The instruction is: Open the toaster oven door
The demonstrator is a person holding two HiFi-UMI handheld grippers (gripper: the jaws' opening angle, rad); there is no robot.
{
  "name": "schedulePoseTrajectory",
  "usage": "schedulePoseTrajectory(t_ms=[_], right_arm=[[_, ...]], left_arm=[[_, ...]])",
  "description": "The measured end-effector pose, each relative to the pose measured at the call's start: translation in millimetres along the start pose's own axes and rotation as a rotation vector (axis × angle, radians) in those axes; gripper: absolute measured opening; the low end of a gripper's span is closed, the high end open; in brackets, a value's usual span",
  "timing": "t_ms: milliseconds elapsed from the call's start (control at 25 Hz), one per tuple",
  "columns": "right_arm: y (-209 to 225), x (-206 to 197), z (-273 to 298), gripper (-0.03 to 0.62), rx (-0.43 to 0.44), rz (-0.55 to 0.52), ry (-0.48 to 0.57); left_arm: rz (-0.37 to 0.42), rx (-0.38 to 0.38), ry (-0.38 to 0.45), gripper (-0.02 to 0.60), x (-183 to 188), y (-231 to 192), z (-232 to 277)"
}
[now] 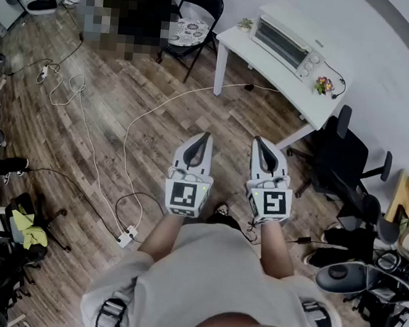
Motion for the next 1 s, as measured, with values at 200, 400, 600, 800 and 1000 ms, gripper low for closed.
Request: schedulePoseTrajectory(t_ms=[200, 400, 600, 800, 1000], right_arm=[[1, -6, -7, 0.000, 0.031, -0.008, -0.013], [-2, -10, -4, 0.000, 0.027, 0.017, -0.015], [0, -17, 2, 0.000, 0.047, 0.020, -0.025], [-2, -19, 7, 0.000, 0.072, 0.027, -0.018], [11, -23, 8, 0.000, 0.090, 0.019, -0.008]], left_arm=[[-0.003, -0.022, 0.000, 0.017, -3, 17, 3], [-0.008, -0.014, -0.014, 0.017, -6, 14, 0], [-0.009, -0.004, -0.021, 0.017, -9, 15, 5], [0.001, 0.005, -0.027, 0.017, -9, 13, 5], [0.007, 0.008, -0.027, 0.017, -11, 22, 17]])
Point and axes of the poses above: the fingertips, and each gripper's own axes: z forward along the fingers, y to its right, x out of its top, the point moved 3 cm from there along -z, backward along the fingers, and after that the axes turned 5 degrees about -x, right-handed, at the moved point
